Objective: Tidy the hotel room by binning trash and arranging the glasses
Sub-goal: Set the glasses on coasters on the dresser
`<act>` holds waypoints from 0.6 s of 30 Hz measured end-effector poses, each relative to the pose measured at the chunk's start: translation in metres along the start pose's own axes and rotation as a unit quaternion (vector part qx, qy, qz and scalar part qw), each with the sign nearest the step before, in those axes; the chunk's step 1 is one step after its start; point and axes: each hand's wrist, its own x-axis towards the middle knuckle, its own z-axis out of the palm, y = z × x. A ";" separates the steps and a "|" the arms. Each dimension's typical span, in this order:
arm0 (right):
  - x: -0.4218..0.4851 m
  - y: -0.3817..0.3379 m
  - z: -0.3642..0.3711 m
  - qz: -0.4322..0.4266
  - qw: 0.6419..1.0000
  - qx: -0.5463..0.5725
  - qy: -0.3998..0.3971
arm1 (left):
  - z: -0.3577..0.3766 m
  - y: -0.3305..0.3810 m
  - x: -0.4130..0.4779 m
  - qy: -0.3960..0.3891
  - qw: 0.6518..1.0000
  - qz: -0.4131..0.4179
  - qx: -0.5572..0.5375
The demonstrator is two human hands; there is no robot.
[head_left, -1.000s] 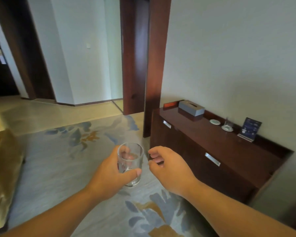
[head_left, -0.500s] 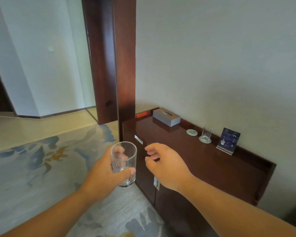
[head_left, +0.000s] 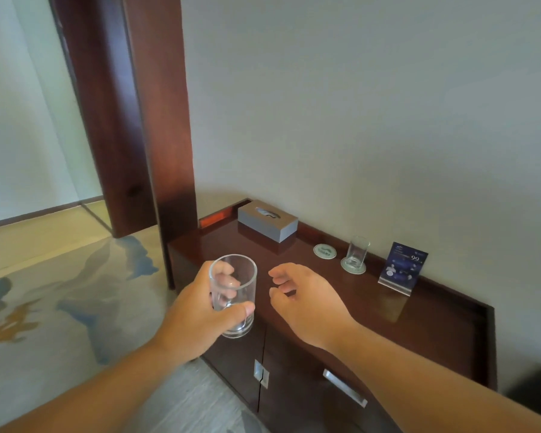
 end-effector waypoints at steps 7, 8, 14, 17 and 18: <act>0.075 0.014 -0.003 0.059 0.997 -0.017 0.042 | -0.009 -0.028 0.096 -0.059 0.998 0.025 0.004; 0.083 0.018 -0.003 0.066 0.997 -0.020 0.042 | -0.008 -0.031 0.106 -0.063 0.998 0.026 0.007; 0.129 0.046 -0.006 0.089 0.995 -0.019 0.049 | 0.009 -0.044 0.167 -0.085 0.995 0.047 0.031; 0.153 0.064 -0.011 0.093 0.994 -0.014 0.055 | 0.025 -0.044 0.197 -0.098 0.993 0.056 0.042; 0.161 0.071 -0.014 0.092 0.994 -0.012 0.059 | 0.031 -0.043 0.208 -0.104 0.992 0.058 0.044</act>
